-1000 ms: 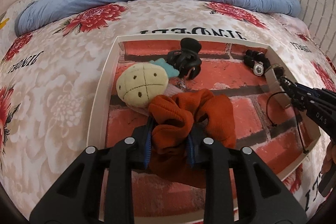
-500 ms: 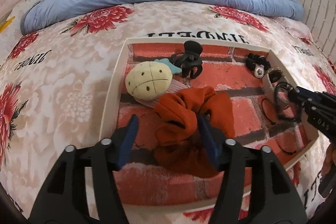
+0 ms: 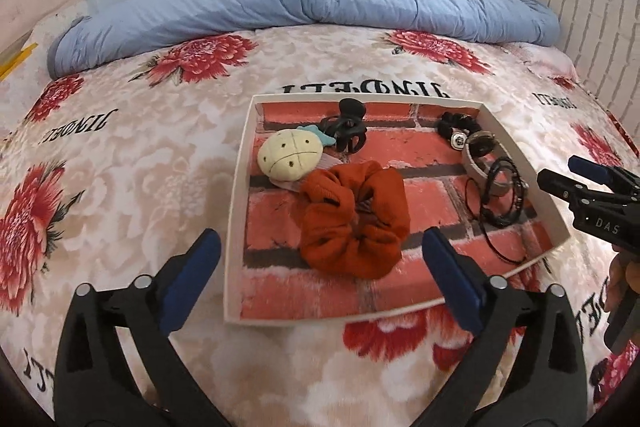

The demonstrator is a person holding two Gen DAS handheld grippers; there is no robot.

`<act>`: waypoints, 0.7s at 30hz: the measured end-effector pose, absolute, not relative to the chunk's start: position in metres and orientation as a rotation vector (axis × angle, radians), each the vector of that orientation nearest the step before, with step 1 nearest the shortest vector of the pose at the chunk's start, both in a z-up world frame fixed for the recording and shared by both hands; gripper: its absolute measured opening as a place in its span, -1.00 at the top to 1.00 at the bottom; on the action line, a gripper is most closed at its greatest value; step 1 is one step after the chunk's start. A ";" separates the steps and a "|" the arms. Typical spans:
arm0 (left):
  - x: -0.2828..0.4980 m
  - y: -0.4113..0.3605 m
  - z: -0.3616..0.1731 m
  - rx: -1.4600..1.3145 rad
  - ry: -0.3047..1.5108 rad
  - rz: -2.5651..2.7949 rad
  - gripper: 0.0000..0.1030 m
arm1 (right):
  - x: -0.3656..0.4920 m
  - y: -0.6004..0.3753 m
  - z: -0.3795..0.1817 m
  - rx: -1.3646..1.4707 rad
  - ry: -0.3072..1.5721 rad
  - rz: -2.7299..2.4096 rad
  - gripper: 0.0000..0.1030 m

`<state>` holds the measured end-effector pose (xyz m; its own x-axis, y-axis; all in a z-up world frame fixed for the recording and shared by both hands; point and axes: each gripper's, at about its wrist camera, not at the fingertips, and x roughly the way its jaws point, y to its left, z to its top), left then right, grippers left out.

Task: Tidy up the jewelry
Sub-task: 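Open left tool releasing the scrunchie while right tool releases the bracelets, then move left tool to the wooden bead bracelet while right tool nears the cream flower scrunchie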

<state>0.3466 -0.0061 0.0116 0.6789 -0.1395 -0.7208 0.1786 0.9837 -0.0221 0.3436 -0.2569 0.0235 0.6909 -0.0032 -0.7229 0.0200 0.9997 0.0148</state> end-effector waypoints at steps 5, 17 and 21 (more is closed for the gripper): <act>0.324 0.005 0.018 0.060 0.819 -0.183 -0.90 | 0.323 -0.262 0.029 0.045 0.812 -0.035 -0.64; 0.275 0.053 0.023 0.053 0.807 -0.107 -0.90 | 0.275 -0.258 0.033 0.078 0.813 -0.064 -0.71; 0.261 0.071 0.021 0.050 0.807 -0.071 -0.90 | 0.262 -0.252 0.029 0.077 0.828 -0.069 -0.71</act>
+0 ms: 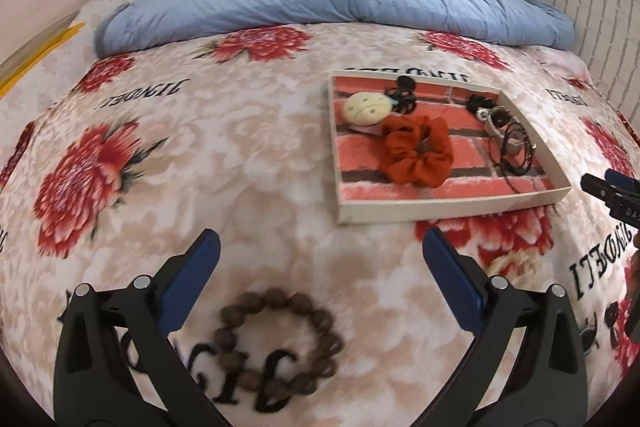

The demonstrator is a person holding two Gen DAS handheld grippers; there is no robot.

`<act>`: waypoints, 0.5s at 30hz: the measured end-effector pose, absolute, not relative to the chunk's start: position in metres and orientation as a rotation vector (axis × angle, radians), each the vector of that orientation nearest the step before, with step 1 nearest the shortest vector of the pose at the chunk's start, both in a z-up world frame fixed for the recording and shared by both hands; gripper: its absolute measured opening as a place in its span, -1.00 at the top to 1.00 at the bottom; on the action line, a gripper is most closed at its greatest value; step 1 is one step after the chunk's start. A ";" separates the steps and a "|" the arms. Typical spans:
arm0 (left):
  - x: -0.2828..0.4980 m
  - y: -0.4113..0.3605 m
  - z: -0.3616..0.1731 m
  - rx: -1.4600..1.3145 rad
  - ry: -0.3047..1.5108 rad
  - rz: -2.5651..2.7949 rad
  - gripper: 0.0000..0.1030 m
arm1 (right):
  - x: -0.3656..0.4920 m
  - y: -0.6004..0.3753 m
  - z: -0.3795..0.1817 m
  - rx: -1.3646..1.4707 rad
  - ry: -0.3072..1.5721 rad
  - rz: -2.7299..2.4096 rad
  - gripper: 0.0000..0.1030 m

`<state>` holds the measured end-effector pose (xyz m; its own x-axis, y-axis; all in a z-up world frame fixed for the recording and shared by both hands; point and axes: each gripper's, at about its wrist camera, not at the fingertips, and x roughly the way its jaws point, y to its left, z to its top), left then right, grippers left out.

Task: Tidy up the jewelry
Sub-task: 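Move left tool to the wooden bead bracelet while right tool nears the cream flower scrunchie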

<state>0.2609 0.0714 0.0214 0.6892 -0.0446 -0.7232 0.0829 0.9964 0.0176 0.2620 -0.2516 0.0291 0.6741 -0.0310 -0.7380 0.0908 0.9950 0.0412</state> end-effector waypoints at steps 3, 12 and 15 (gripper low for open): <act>0.249 0.085 0.020 0.050 0.807 -0.057 -0.90 | 0.252 -0.243 0.028 0.072 0.829 -0.067 -0.71; 0.229 0.122 0.004 0.048 0.841 -0.021 -0.90 | 0.224 -0.208 0.023 0.062 0.843 -0.053 -0.72; 0.227 0.138 -0.004 0.014 0.857 -0.013 -0.90 | 0.217 -0.196 0.019 0.059 0.850 -0.047 -0.72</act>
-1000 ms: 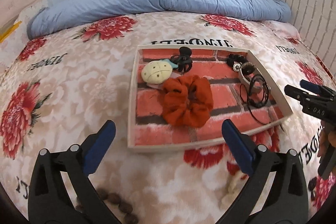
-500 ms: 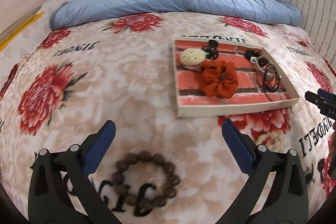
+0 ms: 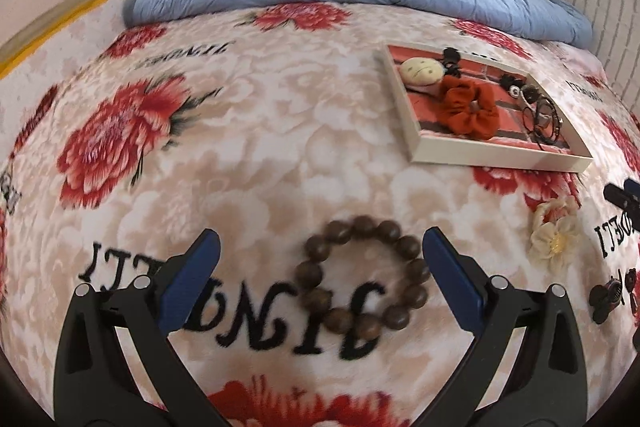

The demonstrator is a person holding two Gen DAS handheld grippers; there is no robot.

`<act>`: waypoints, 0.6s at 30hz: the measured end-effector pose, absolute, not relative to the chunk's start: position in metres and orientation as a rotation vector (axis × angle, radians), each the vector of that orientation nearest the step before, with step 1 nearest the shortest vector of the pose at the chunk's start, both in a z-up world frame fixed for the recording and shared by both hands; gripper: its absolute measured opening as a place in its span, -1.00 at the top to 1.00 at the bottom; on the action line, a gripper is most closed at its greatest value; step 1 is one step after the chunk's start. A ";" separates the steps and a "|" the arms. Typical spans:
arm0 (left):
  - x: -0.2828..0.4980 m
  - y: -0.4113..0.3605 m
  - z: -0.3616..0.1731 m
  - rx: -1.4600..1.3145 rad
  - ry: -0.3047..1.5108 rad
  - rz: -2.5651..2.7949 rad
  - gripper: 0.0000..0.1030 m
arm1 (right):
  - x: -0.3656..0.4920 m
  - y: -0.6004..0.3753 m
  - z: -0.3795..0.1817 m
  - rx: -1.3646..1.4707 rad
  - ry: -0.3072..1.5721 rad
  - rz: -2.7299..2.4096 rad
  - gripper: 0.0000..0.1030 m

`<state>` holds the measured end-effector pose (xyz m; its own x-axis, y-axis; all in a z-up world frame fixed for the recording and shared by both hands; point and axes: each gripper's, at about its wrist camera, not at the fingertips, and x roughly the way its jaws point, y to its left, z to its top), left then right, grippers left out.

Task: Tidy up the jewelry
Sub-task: 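Move left tool to the wooden bead bracelet while right tool nears the cream flower scrunchie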

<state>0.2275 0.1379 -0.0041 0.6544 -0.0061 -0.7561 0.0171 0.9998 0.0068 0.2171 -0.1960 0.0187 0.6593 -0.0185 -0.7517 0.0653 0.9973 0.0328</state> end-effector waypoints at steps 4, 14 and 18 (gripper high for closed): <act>0.226 0.150 -0.015 0.001 0.878 -0.008 -0.90 | 0.211 -0.186 0.012 0.058 0.861 -0.054 -0.72; 0.226 0.157 -0.036 -0.007 0.898 -0.026 -0.90 | 0.207 -0.162 -0.004 0.042 0.883 -0.065 -0.72; 0.228 0.158 -0.041 -0.012 0.908 -0.036 -0.90 | 0.209 -0.154 -0.006 0.039 0.888 -0.078 -0.72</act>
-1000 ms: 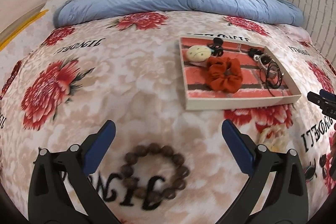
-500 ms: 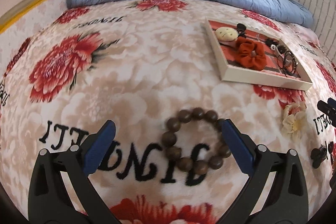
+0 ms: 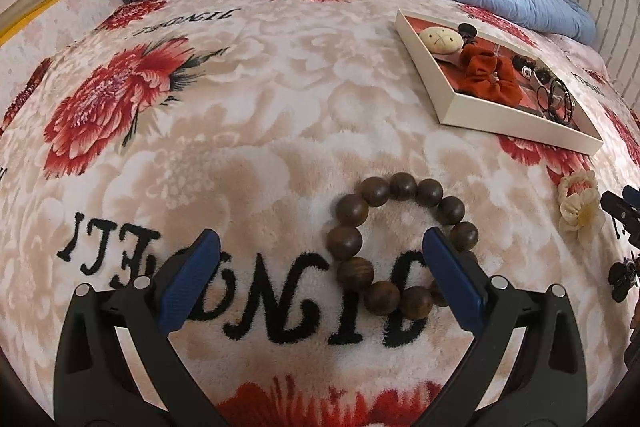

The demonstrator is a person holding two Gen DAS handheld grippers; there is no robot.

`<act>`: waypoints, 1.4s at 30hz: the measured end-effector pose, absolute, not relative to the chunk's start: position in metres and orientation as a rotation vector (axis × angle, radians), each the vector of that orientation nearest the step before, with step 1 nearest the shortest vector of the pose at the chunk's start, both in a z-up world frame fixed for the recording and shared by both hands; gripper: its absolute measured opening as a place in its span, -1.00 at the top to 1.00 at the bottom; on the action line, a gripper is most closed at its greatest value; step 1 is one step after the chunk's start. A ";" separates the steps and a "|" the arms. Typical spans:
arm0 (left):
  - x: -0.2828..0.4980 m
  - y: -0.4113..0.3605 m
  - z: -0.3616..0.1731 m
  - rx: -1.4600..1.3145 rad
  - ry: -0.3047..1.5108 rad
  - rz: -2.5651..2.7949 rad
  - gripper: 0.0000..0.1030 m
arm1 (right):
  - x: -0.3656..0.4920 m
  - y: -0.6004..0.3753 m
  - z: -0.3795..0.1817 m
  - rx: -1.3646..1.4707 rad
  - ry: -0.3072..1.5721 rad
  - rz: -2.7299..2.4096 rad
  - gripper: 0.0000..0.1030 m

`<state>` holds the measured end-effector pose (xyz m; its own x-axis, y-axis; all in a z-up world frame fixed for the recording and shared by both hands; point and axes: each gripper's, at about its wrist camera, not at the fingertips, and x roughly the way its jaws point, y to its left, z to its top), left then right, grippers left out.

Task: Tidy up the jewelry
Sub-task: 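Move left tool to the wooden bead bracelet while right tool nears the cream flower scrunchie, then grasp the bead bracelet with left tool while right tool grasps the cream flower scrunchie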

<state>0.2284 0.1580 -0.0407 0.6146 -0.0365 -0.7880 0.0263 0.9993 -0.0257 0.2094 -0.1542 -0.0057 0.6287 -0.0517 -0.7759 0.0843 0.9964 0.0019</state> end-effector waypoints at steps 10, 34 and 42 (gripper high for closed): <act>0.235 0.165 -0.057 -0.055 0.940 -0.051 -0.87 | 0.215 -0.149 -0.015 0.115 0.898 -0.153 -0.71; 0.235 0.164 -0.062 -0.049 0.905 -0.042 -0.27 | 0.218 -0.124 -0.038 0.078 0.887 -0.110 0.46; 0.235 0.167 -0.061 -0.065 0.888 -0.043 0.00 | 0.220 -0.116 -0.036 0.051 0.880 -0.091 0.73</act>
<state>0.2346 0.1674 -0.0607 0.6301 -0.0643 -0.7738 0.0106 0.9972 -0.0742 0.2200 -0.1163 -0.0364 0.6332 -0.0589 -0.7717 0.1010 0.9949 0.0070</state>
